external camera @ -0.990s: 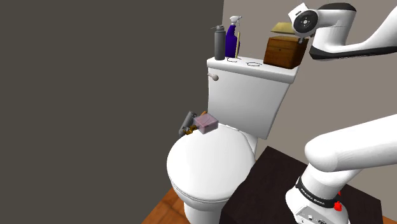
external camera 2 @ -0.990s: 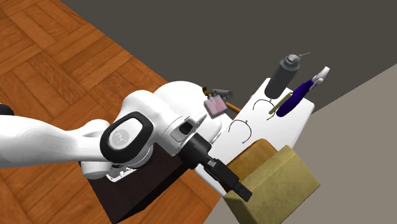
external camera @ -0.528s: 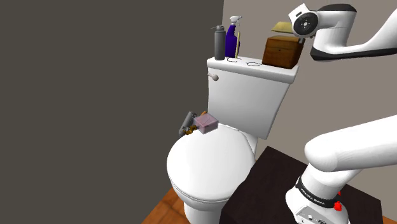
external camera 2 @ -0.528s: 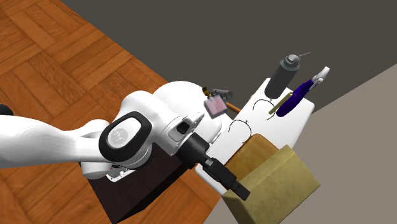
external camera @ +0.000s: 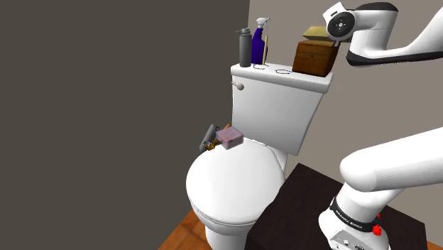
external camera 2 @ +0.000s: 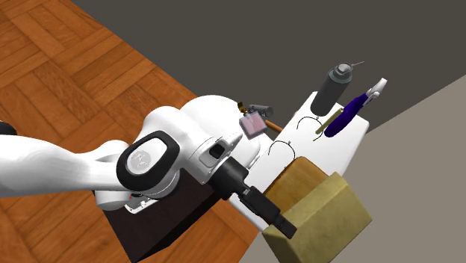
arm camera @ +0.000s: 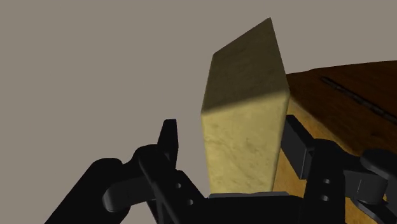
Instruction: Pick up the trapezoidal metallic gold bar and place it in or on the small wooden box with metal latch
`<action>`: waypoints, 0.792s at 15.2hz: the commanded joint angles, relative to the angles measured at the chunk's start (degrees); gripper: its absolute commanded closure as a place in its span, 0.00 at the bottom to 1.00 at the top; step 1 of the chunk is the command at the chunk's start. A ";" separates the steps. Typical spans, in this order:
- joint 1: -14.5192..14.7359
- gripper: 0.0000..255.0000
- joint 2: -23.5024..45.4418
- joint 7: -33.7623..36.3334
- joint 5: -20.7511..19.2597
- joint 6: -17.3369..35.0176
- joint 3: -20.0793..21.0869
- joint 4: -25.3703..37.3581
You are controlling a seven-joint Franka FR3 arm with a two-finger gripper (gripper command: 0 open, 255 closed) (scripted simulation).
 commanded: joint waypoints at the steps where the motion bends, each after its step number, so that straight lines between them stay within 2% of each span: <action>1: 0.01 0.00 -1.99 -0.82 1.27 -0.90 1.10 -3.74; 4: 0.33 0.00 -7.41 -3.52 5.22 -4.25 4.69 -7.56; 12: 0.54 0.00 -7.44 -3.54 5.15 -4.38 4.56 -7.56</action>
